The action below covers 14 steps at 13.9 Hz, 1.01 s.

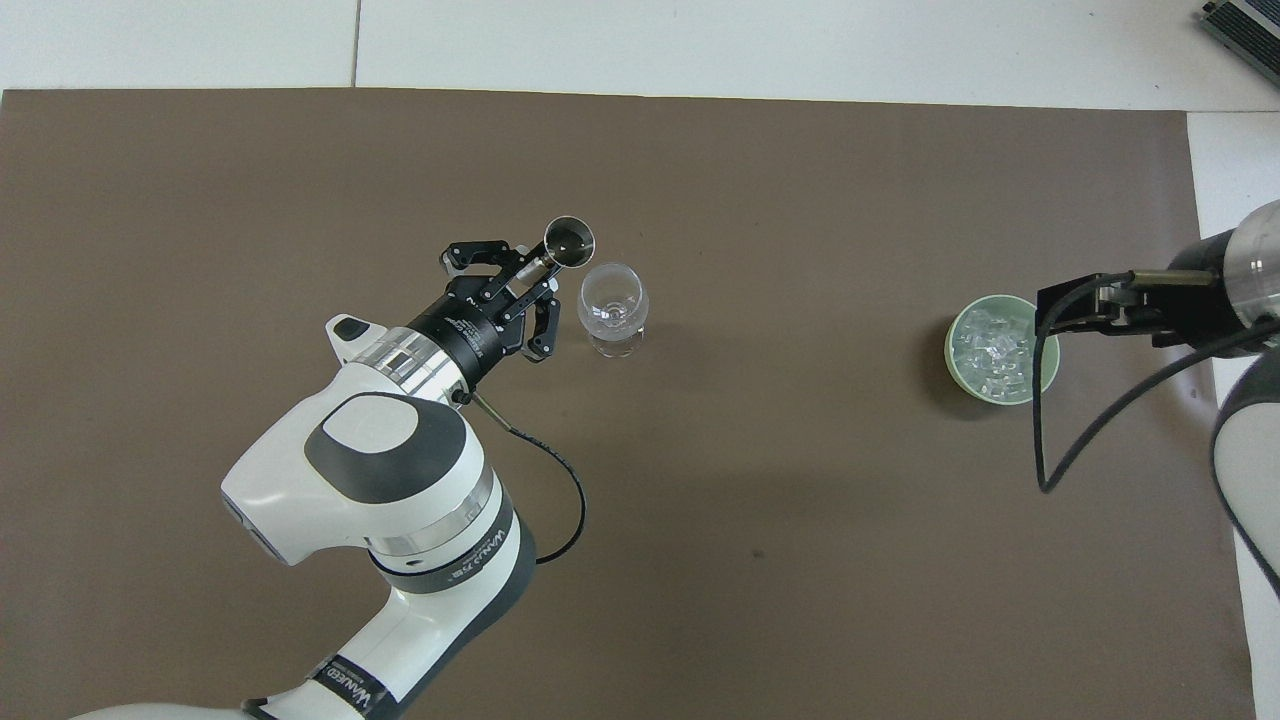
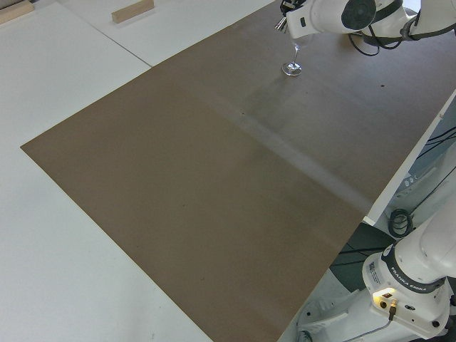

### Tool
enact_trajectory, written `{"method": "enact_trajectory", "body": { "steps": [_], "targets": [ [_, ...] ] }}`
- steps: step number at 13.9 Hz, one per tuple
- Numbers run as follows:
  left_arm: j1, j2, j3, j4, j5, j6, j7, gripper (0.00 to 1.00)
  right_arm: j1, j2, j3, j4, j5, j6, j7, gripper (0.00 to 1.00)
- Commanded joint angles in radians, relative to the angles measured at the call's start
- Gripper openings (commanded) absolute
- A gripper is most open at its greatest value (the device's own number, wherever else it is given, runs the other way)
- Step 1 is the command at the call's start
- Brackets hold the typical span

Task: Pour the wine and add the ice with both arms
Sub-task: 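Carry the jigger with the left gripper to the wine glass rim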

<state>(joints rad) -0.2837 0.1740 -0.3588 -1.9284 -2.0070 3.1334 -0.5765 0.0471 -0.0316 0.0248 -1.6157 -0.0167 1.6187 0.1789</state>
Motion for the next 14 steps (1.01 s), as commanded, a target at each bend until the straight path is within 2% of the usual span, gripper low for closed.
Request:
{"method": "enact_trajectory", "body": {
  "steps": [1, 7, 14],
  "targets": [
    [-0.032, 0.021, 0.011, 0.029, 0.013, 0.045, 0.05, 0.0, -0.004, -0.004, 0.003, 0.004, 0.003, -0.008, -0.01, 1.0],
    [-0.067, 0.033, 0.011, 0.032, 0.017, 0.099, 0.13, 0.0, -0.004, -0.002, 0.003, 0.004, 0.003, -0.008, -0.01, 1.0],
    [-0.071, 0.033, 0.011, 0.032, 0.031, 0.103, 0.242, 0.0, -0.004, -0.004, 0.003, 0.004, 0.001, -0.008, -0.01, 1.0]
  ]
}}
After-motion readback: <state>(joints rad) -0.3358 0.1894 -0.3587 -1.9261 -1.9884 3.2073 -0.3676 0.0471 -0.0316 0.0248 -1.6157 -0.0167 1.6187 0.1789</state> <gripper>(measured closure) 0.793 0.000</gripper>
